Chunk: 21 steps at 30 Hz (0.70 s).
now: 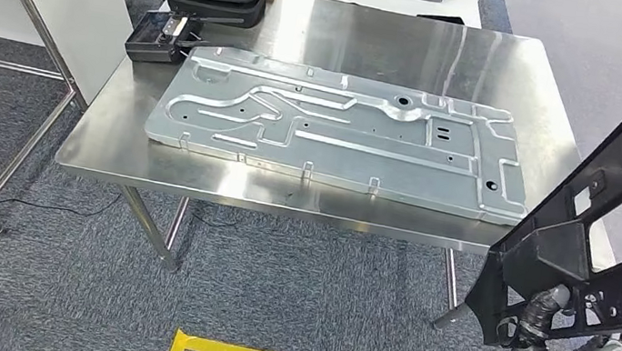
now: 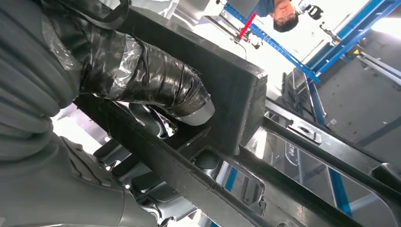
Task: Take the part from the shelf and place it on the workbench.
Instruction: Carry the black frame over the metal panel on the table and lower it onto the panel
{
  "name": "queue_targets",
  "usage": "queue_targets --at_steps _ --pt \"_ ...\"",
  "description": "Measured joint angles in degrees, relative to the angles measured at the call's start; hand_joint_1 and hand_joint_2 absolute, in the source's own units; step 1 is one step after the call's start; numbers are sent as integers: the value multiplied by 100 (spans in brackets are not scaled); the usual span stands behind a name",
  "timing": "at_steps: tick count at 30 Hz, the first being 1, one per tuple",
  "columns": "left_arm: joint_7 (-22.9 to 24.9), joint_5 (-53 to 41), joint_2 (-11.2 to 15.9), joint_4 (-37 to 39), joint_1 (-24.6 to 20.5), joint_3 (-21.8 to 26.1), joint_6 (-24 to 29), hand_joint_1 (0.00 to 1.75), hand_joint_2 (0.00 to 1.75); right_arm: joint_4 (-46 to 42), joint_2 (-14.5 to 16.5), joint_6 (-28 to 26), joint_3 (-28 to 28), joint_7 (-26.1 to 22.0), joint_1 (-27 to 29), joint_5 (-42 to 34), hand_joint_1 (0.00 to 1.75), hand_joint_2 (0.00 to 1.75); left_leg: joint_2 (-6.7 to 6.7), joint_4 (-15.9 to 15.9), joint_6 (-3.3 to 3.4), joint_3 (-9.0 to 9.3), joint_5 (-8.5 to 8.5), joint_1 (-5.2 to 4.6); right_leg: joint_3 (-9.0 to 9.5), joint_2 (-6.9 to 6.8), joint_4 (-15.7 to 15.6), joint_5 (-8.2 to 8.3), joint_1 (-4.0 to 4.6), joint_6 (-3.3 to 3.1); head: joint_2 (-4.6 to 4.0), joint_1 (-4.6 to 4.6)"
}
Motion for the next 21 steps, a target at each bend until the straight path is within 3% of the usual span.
queue_targets --at_steps 2,3,4,6,9,11,13,14,15,16,18,19,21 --pt "3 -10 -1 0 5 -9 0 0 175 -2 -34 0 -1 3 -44 0 175 175 -11 -2 -26 136 -102 1 152 -1 -622 539 3 -34 0 2" --pt "6 -12 -2 1 -1 -13 0 0 175 -4 -54 0 -1 11 -74 0 175 175 -13 0 -49 187 -154 -10 258 1 -930 724 20 -60 0 3" --pt "10 -17 -2 2 -8 -15 0 0 175 -15 -77 0 -1 20 -112 1 175 175 -15 -2 -76 215 -194 -17 355 0 -1169 806 37 -93 0 4" --pt "15 -26 -2 4 -20 -18 -2 0 175 -44 -126 3 -1 38 -189 2 175 175 -10 -27 -130 229 -235 -32 423 7 -1310 748 71 -151 0 5" --pt "14 -45 -1 4 -28 -22 -12 0 175 -90 -181 24 -1 54 -303 9 175 175 7 49 -212 242 -327 -38 519 21 -1430 703 22 -239 0 2" --pt "14 -55 0 4 -38 -26 -16 0 175 -98 -201 61 -1 69 -395 16 175 175 10 594 -256 -41 -555 -23 612 3 -1482 665 4 -301 0 1" --pt "15 -61 0 4 -36 -28 -26 0 175 -97 -216 95 -1 81 -483 23 175 175 11 1359 -283 -539 -779 -9 683 -8 -1487 603 8 -338 0 0" --pt "16 -64 0 4 -30 -28 -31 0 175 -96 -223 104 -1 87 -520 27 175 175 12 1570 -290 -729 -752 -6 725 -4 -1487 567 9 -342 0 -1" --pt "16 -67 0 4 -26 -28 -34 0 175 -96 -232 105 -1 91 -557 31 175 175 12 1563 -291 -819 -594 -4 777 2 -1487 527 9 -340 0 -1" --pt "16 -69 0 4 -25 -28 -35 0 175 -96 -240 105 -1 94 -594 33 175 175 12 1349 -281 -806 -338 -3 840 8 -1487 484 10 -334 0 -1" --pt "18 -71 3 4 -26 -30 -36 0 175 -96 -249 104 -1 96 -664 35 175 175 13 622 -228 -596 196 -20 956 16 -1486 386 21 -300 0 2" --pt "20 -71 5 4 -29 -32 -36 0 175 -96 -254 104 -1 98 -694 35 175 175 14 331 -198 -487 314 -34 986 19 -1482 344 29 -272 0 2" --pt "30 -71 9 4 -39 -40 -34 0 175 -97 -272 101 -1 105 -741 37 175 175 12 115 -154 -388 302 -66 998 19 -1496 298 32 -207 0 2"
